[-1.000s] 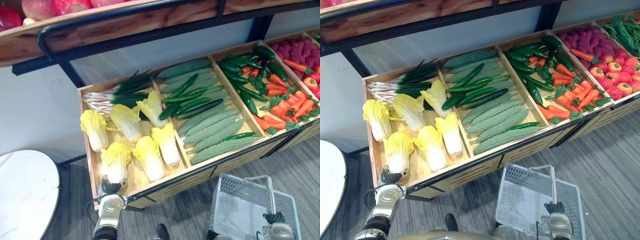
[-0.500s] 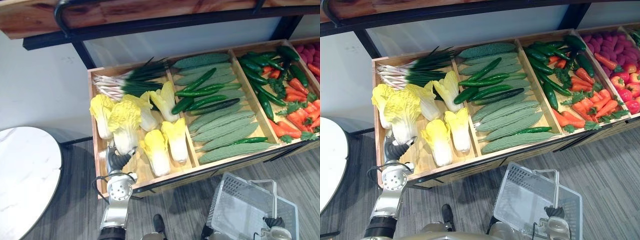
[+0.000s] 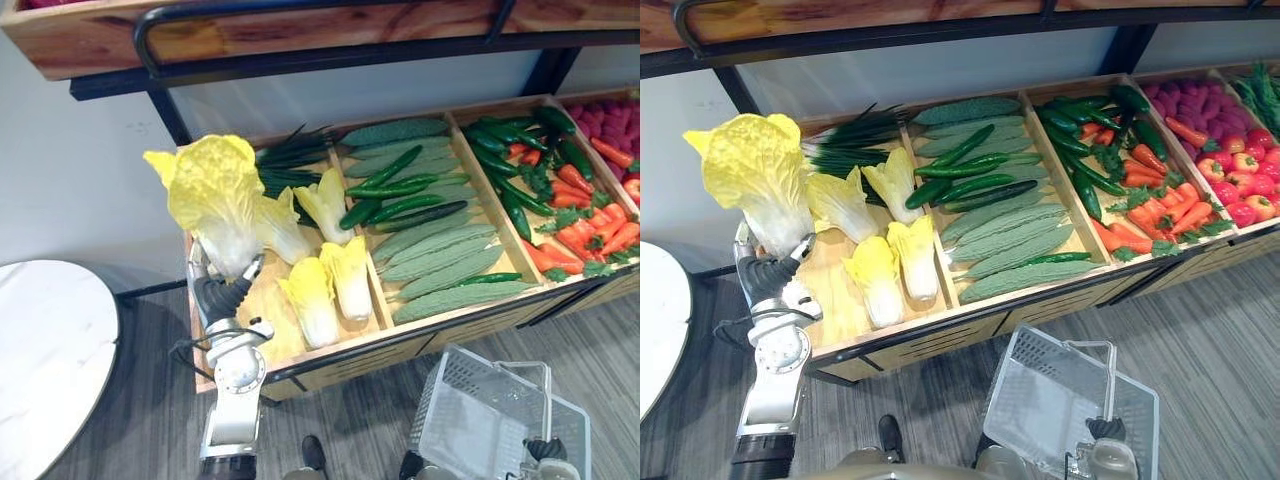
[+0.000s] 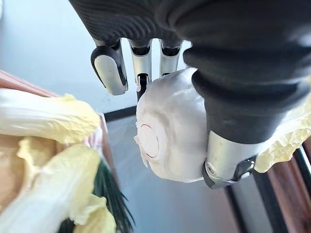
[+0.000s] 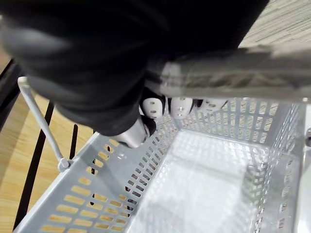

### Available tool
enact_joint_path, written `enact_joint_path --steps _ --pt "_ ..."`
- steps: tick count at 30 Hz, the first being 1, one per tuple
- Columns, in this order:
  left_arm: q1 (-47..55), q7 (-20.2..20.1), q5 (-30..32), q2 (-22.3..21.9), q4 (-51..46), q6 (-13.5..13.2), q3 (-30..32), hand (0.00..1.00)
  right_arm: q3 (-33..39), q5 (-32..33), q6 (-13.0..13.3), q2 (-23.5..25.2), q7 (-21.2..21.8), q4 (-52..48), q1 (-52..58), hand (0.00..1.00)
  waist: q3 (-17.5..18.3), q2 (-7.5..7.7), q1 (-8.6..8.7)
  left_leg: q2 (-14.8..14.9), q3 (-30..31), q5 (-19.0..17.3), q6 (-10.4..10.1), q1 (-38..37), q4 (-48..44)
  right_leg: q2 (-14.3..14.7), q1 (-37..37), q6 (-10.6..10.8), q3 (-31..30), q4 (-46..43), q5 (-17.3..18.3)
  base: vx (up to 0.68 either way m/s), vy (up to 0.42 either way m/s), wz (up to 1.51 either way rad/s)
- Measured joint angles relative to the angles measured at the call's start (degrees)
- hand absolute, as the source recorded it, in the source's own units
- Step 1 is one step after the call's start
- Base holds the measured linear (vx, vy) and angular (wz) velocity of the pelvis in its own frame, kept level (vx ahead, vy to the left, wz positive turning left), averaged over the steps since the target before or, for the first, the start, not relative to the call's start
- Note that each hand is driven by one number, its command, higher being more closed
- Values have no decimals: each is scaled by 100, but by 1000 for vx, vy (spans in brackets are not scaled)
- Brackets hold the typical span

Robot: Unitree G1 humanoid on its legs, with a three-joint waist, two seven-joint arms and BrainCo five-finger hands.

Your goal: Pick vegetable in the basket

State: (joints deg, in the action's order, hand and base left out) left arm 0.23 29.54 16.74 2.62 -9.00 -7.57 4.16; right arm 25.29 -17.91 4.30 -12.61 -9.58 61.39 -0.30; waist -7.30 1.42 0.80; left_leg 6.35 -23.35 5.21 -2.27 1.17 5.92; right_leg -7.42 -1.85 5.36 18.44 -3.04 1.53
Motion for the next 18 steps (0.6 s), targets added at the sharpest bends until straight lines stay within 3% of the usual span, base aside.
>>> enact_joint_path --steps 5,11,15,18 --pt "5 -260 32 117 -122 -175 -409 100 -779 -299 75 -344 64 -552 66 100 83 -4 75 49 -611 -99 -20 -137 -1 64 -191 0 -624 114 -190 3 -6 -64" --pt "12 -676 28 271 -370 -571 -767 100 -1215 -485 277 -869 157 -930 132 100 229 -98 223 127 -1250 -204 -108 -446 -1 212 -271 -27 -1268 128 -282 4 -35 -58" --pt "4 -884 -32 468 -370 -643 -1085 100 -1386 -693 349 -1136 267 -1064 164 100 293 -193 250 164 -1734 -243 -157 -584 1 331 -345 -40 -1732 268 -460 -14 -40 -63" --pt "1 -1037 -89 536 -368 -730 -1255 100 -1484 -702 350 -1296 287 -1245 151 100 302 -210 380 166 -2008 -261 -171 -674 0 381 -394 -32 -1978 306 -521 -37 -31 -48"
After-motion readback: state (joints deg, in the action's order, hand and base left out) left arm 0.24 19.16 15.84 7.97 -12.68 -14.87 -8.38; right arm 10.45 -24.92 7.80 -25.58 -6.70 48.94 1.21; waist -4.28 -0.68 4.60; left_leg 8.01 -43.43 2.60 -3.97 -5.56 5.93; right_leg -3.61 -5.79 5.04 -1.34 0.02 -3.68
